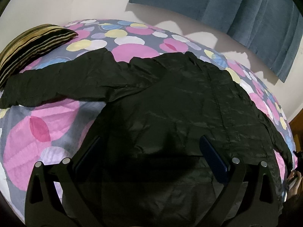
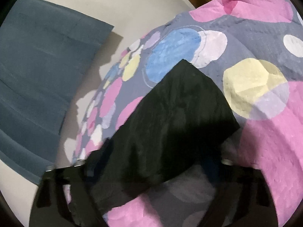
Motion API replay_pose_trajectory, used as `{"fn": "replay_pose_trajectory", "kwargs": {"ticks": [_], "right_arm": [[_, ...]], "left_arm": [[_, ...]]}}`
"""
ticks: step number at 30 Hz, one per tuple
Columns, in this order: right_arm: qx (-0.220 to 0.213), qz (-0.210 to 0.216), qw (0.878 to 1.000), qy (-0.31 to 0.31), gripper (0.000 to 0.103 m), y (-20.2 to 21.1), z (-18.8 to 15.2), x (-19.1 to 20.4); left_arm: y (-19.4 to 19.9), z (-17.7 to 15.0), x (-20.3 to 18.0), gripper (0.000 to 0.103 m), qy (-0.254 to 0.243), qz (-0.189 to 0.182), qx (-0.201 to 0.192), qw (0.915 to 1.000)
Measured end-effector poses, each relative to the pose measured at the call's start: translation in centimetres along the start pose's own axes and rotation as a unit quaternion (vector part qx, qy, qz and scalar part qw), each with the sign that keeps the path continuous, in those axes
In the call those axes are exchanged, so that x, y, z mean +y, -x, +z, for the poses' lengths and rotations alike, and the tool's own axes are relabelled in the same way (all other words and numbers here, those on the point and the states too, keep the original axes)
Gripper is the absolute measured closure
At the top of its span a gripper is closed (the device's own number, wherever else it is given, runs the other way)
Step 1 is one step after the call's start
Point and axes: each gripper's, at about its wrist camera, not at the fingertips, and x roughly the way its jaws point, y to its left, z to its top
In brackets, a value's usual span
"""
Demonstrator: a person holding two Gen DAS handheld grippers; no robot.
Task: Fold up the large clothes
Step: 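Grasp the jacket sleeve with the right gripper and lift it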
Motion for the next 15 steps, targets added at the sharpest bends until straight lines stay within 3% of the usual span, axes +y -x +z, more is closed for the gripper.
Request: {"fn": "replay_pose_trajectory", "kwargs": {"ticks": [1,4,7,10,15], "right_arm": [[0.004,-0.008,1.000,-0.005,0.049,-0.4,0.1,-0.1],[0.009,-0.011,1.000,-0.010,0.062,-1.1,0.5,-0.3],[0.027,0.003,1.000,-0.008,0.086,-1.8,0.7,-0.1],[0.028,0.001,1.000,0.010,0.093,-1.8,0.7,1.2],[0.011,0.034,0.998,0.059,0.095,-0.2,0.1,5.9]], "left_arm": [[0.0,0.0,0.0,0.002,0.000,0.001,0.000,1.0000],[0.1,0.0,0.2,0.002,0.006,0.008,-0.007,0.9999],[0.2,0.0,0.2,0.002,-0.003,0.005,-0.009,0.9999],[0.3,0.1,0.8,0.002,0.003,0.003,-0.005,1.0000],[0.7,0.2,1.4,0.002,0.005,0.007,-0.006,0.9999]]}}
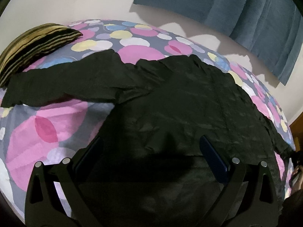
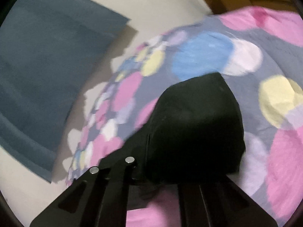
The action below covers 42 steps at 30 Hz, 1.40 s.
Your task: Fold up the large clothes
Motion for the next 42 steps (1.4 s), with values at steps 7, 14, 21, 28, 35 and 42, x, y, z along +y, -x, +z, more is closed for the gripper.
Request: {"fn": "replay_pose_trajectory", "kwargs": {"ticks": [7,14,21,28,35,42], "right_arm": [[0.021,0.069,0.990,0.123,0.096,0.2,-3.4,11.7],[0.075,0.128,0.964,0.222,0.096,-2.2,-10.8,22.8],[0.121,0.170,0.935,0.288,0.096,-4.0,-18.4,29.8],[0.175,0.173,0.902,0.356,0.096,-6.1,-25.8,33.0],[0.234,0.144,0.861,0.427,0.096,-8.5,-32.0,32.8],[0.290,0.125,0.833,0.454,0.085,-10.3,-35.4,31.9]], "left_arm": [[0.4,0.2,1.0,0.002,0.025,0.005,0.001,0.9997],[0.1,0.3,1.5,0.002,0.034,-0.012,0.013,0.9993],[0.5,0.3,1.4,0.002,0.034,-0.016,0.008,0.9993],[0.2,0.2,1.3,0.002,0.029,-0.025,0.013,0.9992],[-0.1,0.2,1.4,0.002,0.032,-0.027,0.018,0.9990],[-0.2,0.0,1.2,0.002,0.031,-0.028,0.021,0.9989]]}}
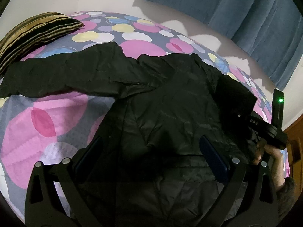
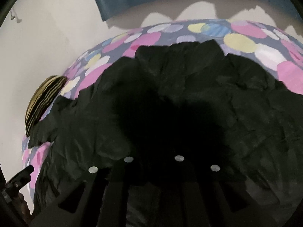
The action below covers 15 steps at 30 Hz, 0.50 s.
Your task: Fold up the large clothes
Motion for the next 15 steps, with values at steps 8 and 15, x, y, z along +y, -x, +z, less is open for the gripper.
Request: {"fn": "replay_pose_trajectory", "kwargs": {"ticks": [8,15], "right_arm": [[0.004,0.038,0.999,0.022,0.047,0.3,-0.8,2.0],[0.030,0.081,0.995,0.052,0.043,-0.3,-1.4,4.3]], "left_arm": [[-0.3,0.0,0.0,0.002,-0.002,-0.003,0.006,1.0000],[-0.3,-0.1,-0.1,0.002,-0.003,-0.005,0.007,1.0000]]}}
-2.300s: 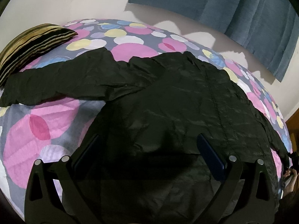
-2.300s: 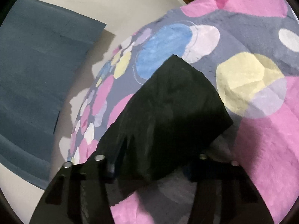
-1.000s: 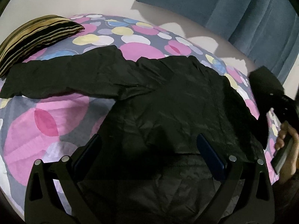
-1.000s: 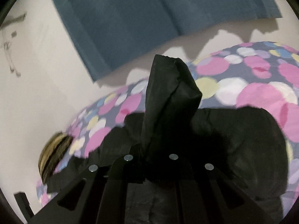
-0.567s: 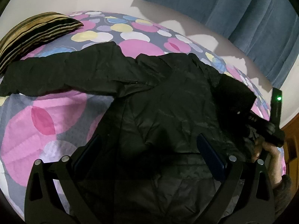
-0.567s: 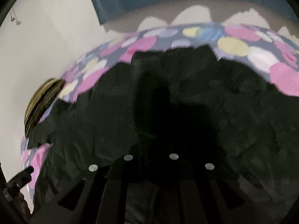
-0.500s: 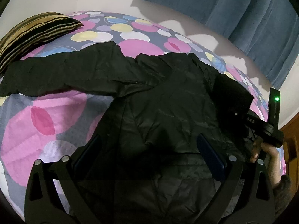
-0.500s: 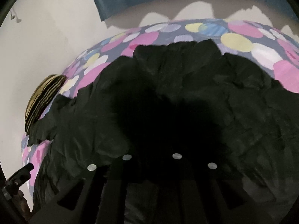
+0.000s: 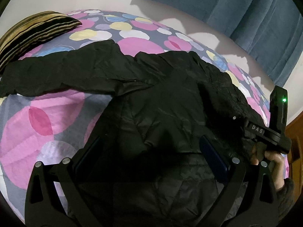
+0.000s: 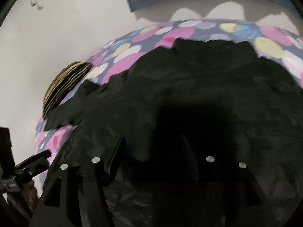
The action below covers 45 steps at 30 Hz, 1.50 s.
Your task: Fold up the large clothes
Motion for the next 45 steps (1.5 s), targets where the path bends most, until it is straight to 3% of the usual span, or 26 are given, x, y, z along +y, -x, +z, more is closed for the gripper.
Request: {"fn": "replay_pose_trajectory", "kwargs": {"ticks": [6,11,14,16,19,21,23,25,28,34,38,41,43,45], "right_arm": [[0.022,0.013,1.000,0.016,0.039,-0.4,-0.3,1.3],[-0.030,0.044,0.999,-0.010,0.039,5.7,0.4,-0.9],[-0.077,0.027,0.995,-0.054,0.039,11.1,0.5,-5.9],[-0.113,-0.018,0.988,-0.101,0.039,14.6,-0.2,-10.9],[-0.150,-0.082,0.964,-0.205,0.040,18.3,-2.0,-19.1],[-0.146,-0.116,0.948,-0.260,0.047,18.9,-3.3,-23.4],[-0.129,-0.106,0.938,-0.303,0.047,18.1,-4.2,-27.0],[-0.109,-0.068,0.938,-0.323,0.047,16.5,-4.5,-28.8],[-0.072,-0.034,0.941,-0.330,0.079,13.4,-4.5,-29.8],[-0.066,-0.042,0.943,-0.323,0.080,12.4,-3.9,-30.3],[-0.065,-0.037,0.946,-0.315,0.062,13.7,-4.8,-29.5],[-0.065,-0.028,0.949,-0.307,0.062,14.6,-6.2,-28.7],[-0.053,-0.038,0.952,-0.299,0.072,14.7,-7.0,-28.2],[-0.047,-0.044,0.953,-0.296,0.073,14.4,-7.4,-28.1]], "left_arm": [[-0.1,-0.1,-0.3,0.002,-0.004,-0.004,0.003,1.0000],[-0.2,-0.2,-0.3,0.002,-0.013,0.000,-0.001,0.9999],[-0.4,-0.2,-0.2,0.002,-0.015,-0.006,0.004,0.9999],[-0.6,-0.2,-0.1,0.002,-0.010,-0.010,0.009,0.9999],[-0.8,-0.1,-0.2,0.002,-0.013,-0.015,0.010,0.9998],[-0.9,-0.2,-0.4,0.002,-0.018,-0.016,0.009,0.9997],[-1.0,-0.3,-0.6,0.002,-0.023,-0.016,0.011,0.9996],[-1.2,-0.4,-0.8,0.002,-0.026,-0.014,0.014,0.9995],[-1.4,-0.5,-0.9,0.002,-0.027,-0.014,0.019,0.9994],[-1.3,-0.5,-0.8,0.002,-0.028,-0.017,0.017,0.9993],[-1.3,-0.5,-0.6,0.002,-0.026,-0.018,0.015,0.9994],[-1.3,-0.6,-0.5,0.002,-0.024,-0.018,0.015,0.9994],[-1.4,-0.6,-0.5,0.002,-0.025,-0.018,0.017,0.9994],[-1.4,-0.6,-0.6,0.002,-0.026,-0.017,0.017,0.9994]]}}
